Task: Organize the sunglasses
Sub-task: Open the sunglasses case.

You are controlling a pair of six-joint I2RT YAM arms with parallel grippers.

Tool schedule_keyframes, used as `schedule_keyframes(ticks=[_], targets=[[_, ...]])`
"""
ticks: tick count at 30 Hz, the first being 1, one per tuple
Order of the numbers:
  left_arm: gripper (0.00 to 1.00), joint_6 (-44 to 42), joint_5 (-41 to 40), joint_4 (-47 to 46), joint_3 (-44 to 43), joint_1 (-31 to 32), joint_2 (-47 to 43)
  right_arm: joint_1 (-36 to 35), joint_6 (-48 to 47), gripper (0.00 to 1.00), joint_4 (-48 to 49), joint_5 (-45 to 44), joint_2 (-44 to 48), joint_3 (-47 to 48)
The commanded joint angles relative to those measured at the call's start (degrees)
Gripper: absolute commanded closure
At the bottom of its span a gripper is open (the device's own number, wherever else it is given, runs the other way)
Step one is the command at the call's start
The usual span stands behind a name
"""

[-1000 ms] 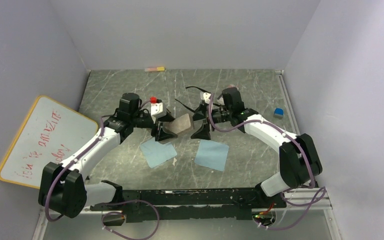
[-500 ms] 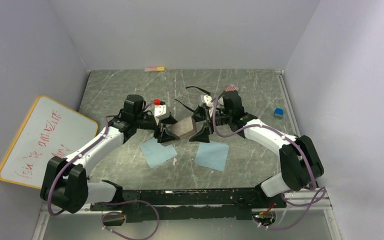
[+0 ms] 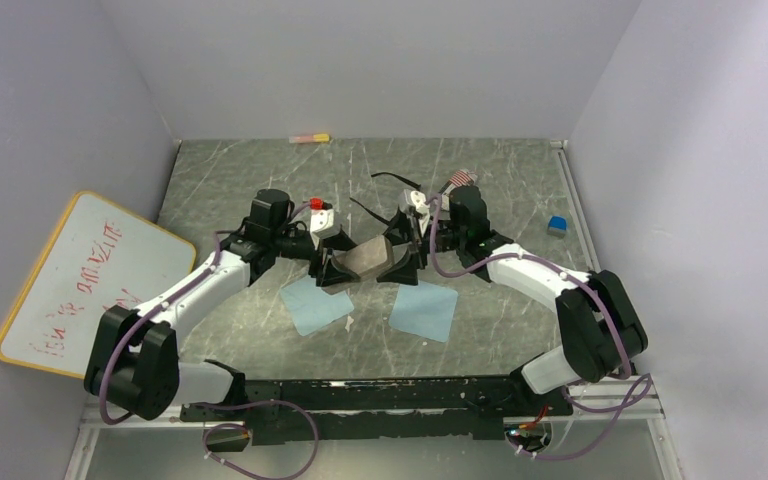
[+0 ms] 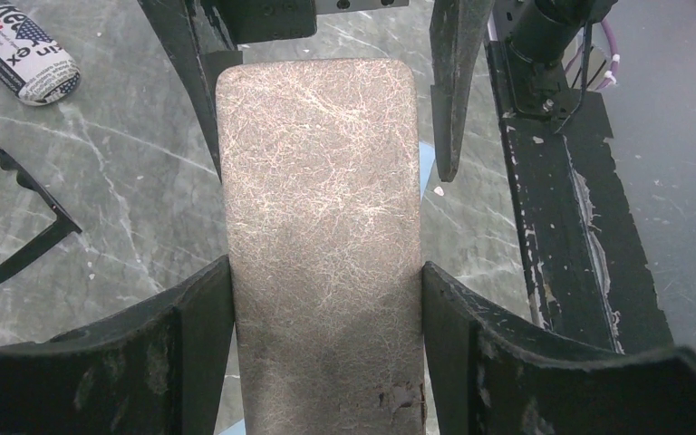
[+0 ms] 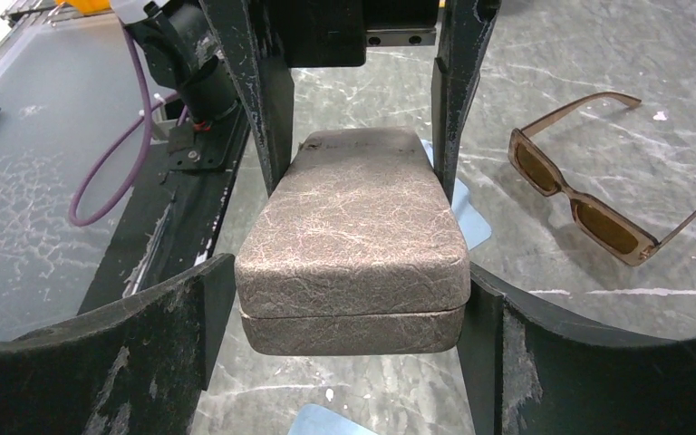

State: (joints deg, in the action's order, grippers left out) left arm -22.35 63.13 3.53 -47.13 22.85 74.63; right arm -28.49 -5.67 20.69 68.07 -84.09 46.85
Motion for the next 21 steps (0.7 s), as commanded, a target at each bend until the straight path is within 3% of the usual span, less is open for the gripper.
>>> schedule_keyframes(ticks=[1,14,21], targets=[[0.95,1.2,3.1,-3.1,0.0,0.3,-0.7,-0.8,0.5,0.12,3.9,2.5,-0.2,-0.3],[0.95,2.6,4.5,-5.7,0.4,0.4,-0.4,-1.1,2.5,0.14,8.0,2.9,-0.4,-1.9],[0.95,2.5,4.6,-5.7,0.5,0.4,-0.5,-1.1,4.7,0.35,10.1,3.8,-0.6,-2.1]])
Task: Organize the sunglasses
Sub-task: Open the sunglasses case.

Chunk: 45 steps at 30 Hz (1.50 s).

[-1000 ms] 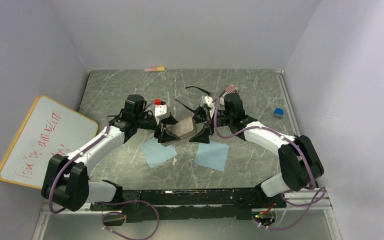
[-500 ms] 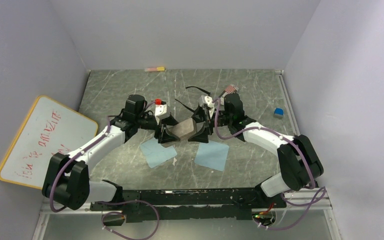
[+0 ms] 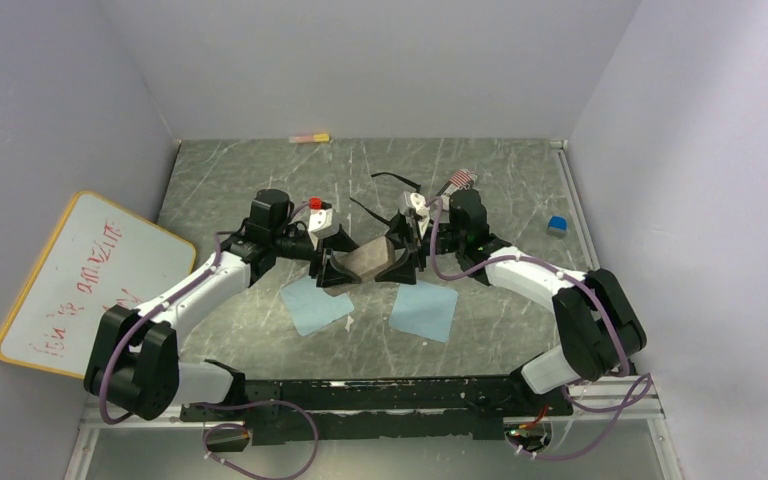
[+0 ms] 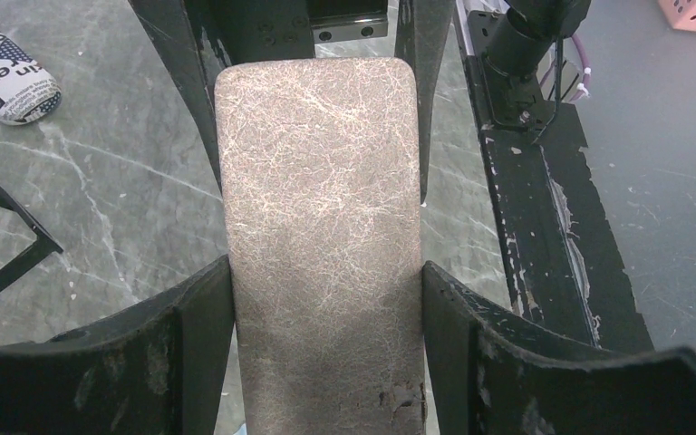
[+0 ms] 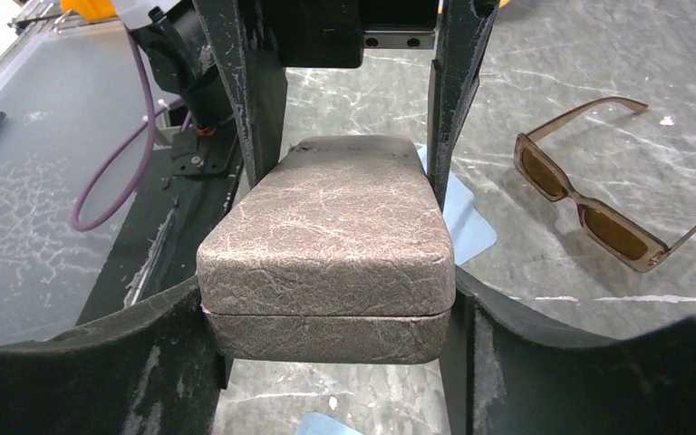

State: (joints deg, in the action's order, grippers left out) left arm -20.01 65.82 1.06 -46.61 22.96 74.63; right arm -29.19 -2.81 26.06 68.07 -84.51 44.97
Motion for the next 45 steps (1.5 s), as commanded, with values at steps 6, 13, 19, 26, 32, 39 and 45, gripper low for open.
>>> schedule_keyframes(ticks=[6,13,19,26,32,39,45], targets=[[0.95,0.5,1.5,-3.5,0.0,0.2,-0.6,-0.4,2.3,0.46,4.1,4.3,-0.4,0.4],[0.95,1.1,1.5,-4.2,0.1,0.2,-0.5,-0.4,8.2,0.32,9.1,4.6,-0.6,-0.3],[0.95,1.1,1.8,-4.0,-0.1,0.3,-0.3,-0.4,7.7,0.30,8.6,4.0,-0.6,-0.2],[0.95,0.7,1.8,-3.7,-0.1,0.2,-0.2,-0.5,6.9,0.23,8.3,4.2,-0.5,-0.3],[0.95,1.1,2.0,-3.8,-0.4,0.3,0.7,-0.4,6.2,0.32,8.7,5.1,0.0,-0.8],[0.95,2.4,2.5,-4.2,-0.6,0.2,1.2,-0.5,1.0,0.68,4.1,5.6,-0.1,0.3],[0.95,0.3,6.5,1.3,-3.8,-0.3,4.9,-0.4,-14.3,0.87,-8.1,4.5,2.4,1.5]])
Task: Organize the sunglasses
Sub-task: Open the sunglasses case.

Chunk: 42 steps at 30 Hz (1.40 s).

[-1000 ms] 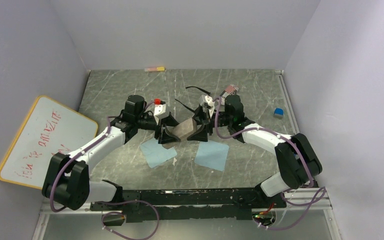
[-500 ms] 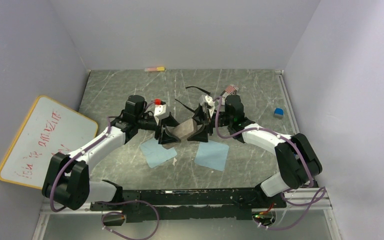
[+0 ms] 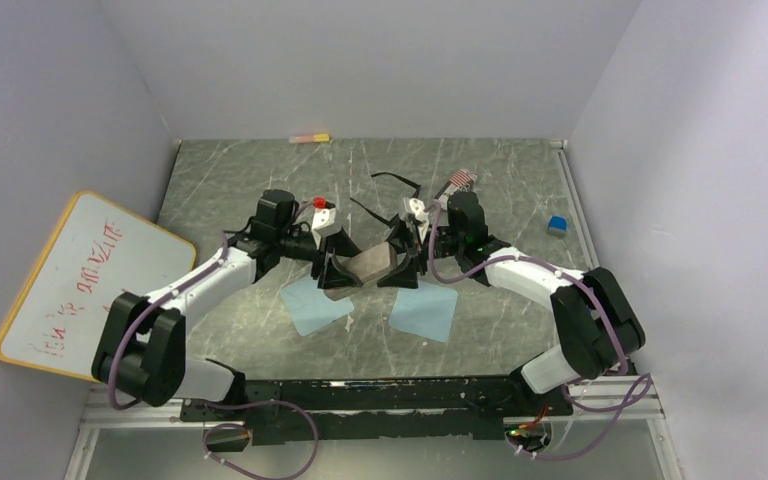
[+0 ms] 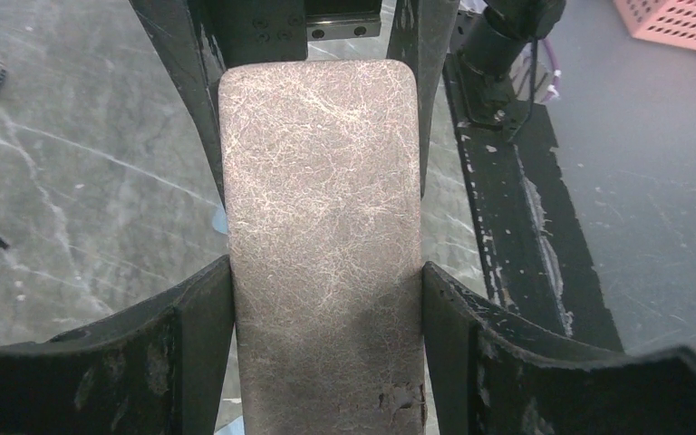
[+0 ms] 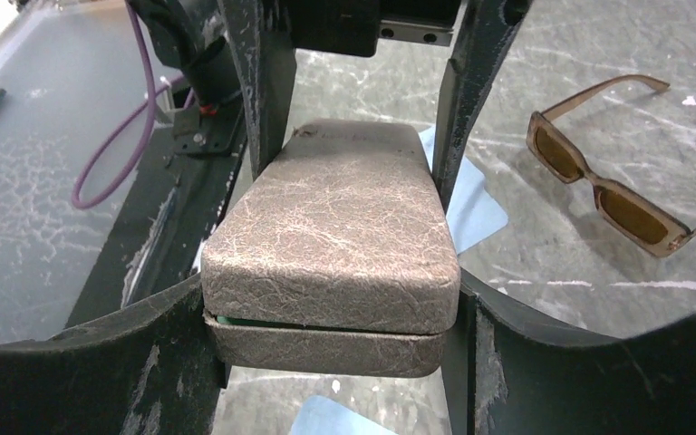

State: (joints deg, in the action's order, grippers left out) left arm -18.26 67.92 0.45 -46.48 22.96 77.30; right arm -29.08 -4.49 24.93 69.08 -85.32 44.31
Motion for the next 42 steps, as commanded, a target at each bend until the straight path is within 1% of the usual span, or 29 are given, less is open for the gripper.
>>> schedule_keyframes(ticks=[1,3,6,8,10,11,12,13,14,15,16,21,24,30,34,37,40,42], targets=[[0.95,-2.2,5.3,3.1,-4.6,-0.5,3.0,-0.5,-14.7,0.93,-8.5,3.2,3.5,2.4],[0.95,-3.9,7.0,5.9,-5.9,-0.9,4.5,-0.5,-17.6,1.00,-11.0,3.0,4.1,2.8],[0.95,-8.6,10.3,11.8,-8.5,-1.7,6.8,-0.5,-19.8,1.00,-12.3,3.6,4.7,2.6],[0.95,-15.3,12.6,20.1,-11.4,-2.2,8.8,-0.5,-21.7,1.00,-13.6,4.0,5.0,2.6],[0.95,-24.0,14.8,30.8,-15.1,-3.0,11.6,-0.5,-24.0,1.00,-15.4,4.2,5.1,2.7],[0.95,-32.9,15.9,37.4,-17.6,-3.5,13.6,-0.5,-25.6,1.00,-16.6,4.4,5.1,2.8],[0.95,-41.5,16.9,46.6,-20.2,-4.1,15.9,-0.5,-27.2,1.00,-18.0,4.6,5.1,3.0],[0.95,-51.6,18.0,61.0,-23.6,-4.7,19.9,-0.5,-29.3,1.00,-20.3,4.8,5.1,3.3],[0.95,-64.9,19.0,73.2,-26.9,-5.6,22.1,-0.5,-31.4,1.00,-21.7,5.1,5.1,3.6],[0.95,-69.1,20.4,79.3,-29.7,-6.3,26.9,-0.5,-33.6,1.00,-24.0,5.3,5.1,3.9],[0.95,-67.8,21.1,80.1,-31.9,-7.1,29.3,-0.5,-35.8,1.00,-25.4,5.5,5.1,4.2],[0.93,-66.2,23.8,80.0,-34.3,-10.5,35.6,-0.5,-40.6,1.00,-30.2,5.7,5.1,4.9],[0.91,-66.2,24.8,80.0,-34.3,-11.7,35.1,-0.5,-42.2,1.00,-31.2,5.4,4.9,4.9],[0.85,-65.9,26.4,80.0,-33.5,-13.5,32.6,-0.5,-48.4,1.00,-36.9,5.7,4.7,5.9],[0.82,-66.3,26.4,80.1,-33.1,-14.2,32.2,-0.5,-49.5,1.00,-38.2,5.7,5.0,6.3],[0.81,-66.6,26.5,80.0,-33.0,-14.3,31.9,-0.5,-47.2,1.00,-36.6,5.7,4.9,6.0],[0.74,-67.5,26.6,80.0,-32.5,-14.8,30.5,-0.3,-41.8,1.00,-32.2,5.5,4.4,5.6],[0.69,-68.2,26.5,79.9,-32.3,-15.5,28.4,0.0,-35.6,1.00,-27.8,5.6,3.9,5.5]])
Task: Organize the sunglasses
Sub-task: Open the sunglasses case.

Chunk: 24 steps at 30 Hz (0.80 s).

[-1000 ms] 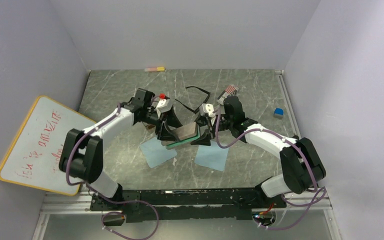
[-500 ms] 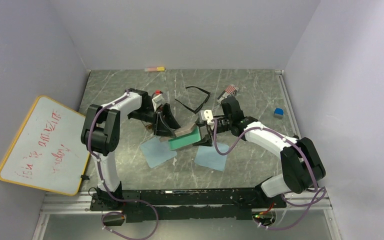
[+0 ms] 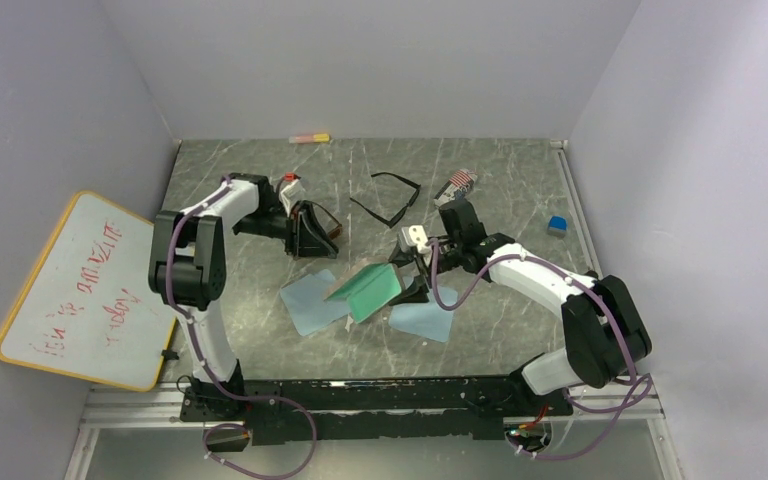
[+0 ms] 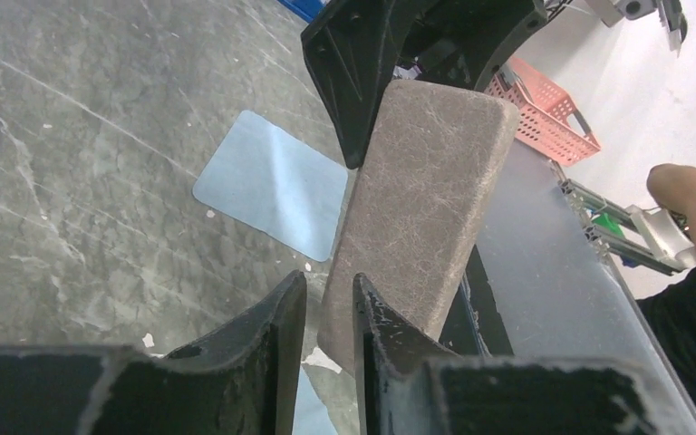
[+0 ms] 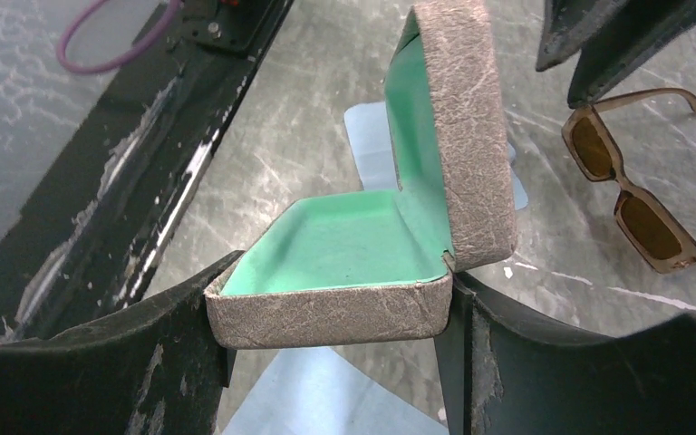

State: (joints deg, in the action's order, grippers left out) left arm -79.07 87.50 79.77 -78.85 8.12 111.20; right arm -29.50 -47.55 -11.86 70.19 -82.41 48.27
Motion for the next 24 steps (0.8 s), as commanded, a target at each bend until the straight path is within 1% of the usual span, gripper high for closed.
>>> schedule_keyframes(ticks=[1,4,6,7,10,14,18,20,21,22,23,24], targets=[[0.68,-7.7,7.0,0.6,0.3,-1.1,-6.8,0.7,10.3,1.00,11.0,4.5,0.8,1.5],[0.66,-8.8,7.0,0.5,1.1,-2.5,-11.5,1.6,20.4,1.00,20.8,3.4,0.4,0.7],[0.59,-8.8,6.8,0.6,1.0,-3.8,-14.5,2.2,25.8,1.00,25.8,1.8,0.6,-0.2],[0.58,-8.7,6.9,0.5,0.9,-4.5,-15.7,2.3,28.4,1.00,27.4,1.0,0.7,-0.5],[0.52,-7.3,6.6,0.6,-0.4,-6.4,-17.0,2.7,30.3,1.00,28.2,-0.4,0.7,-0.1],[0.51,-2.8,3.6,0.5,-4.2,-7.0,-14.8,2.7,30.6,1.00,27.5,-0.9,0.6,0.6],[0.48,2.2,-1.7,0.5,-9.0,-6.5,-11.6,2.7,28.8,1.00,24.9,-1.3,0.7,1.5],[0.42,3.7,-3.8,0.3,-10.4,-6.4,-11.4,2.7,28.3,1.00,24.4,-1.6,0.7,1.7],[0.40,6.8,-5.2,-1.4,-11.1,-6.4,-11.5,2.7,28.2,1.00,24.1,-1.8,0.7,1.7],[0.40,13.3,-7.8,-6.7,-11.1,-6.1,-12.3,2.7,28.0,1.00,23.8,-1.9,0.6,1.8],[0.40,24.8,-12.0,-20.8,-9.4,-5.8,-14.2,2.7,27.6,1.00,23.4,-2.0,0.5,2.0],[0.39,37.9,-17.6,-35.8,-5.3,-5.2,-17.8,2.7,27.4,1.00,23.0,-2.0,0.4,2.2]])
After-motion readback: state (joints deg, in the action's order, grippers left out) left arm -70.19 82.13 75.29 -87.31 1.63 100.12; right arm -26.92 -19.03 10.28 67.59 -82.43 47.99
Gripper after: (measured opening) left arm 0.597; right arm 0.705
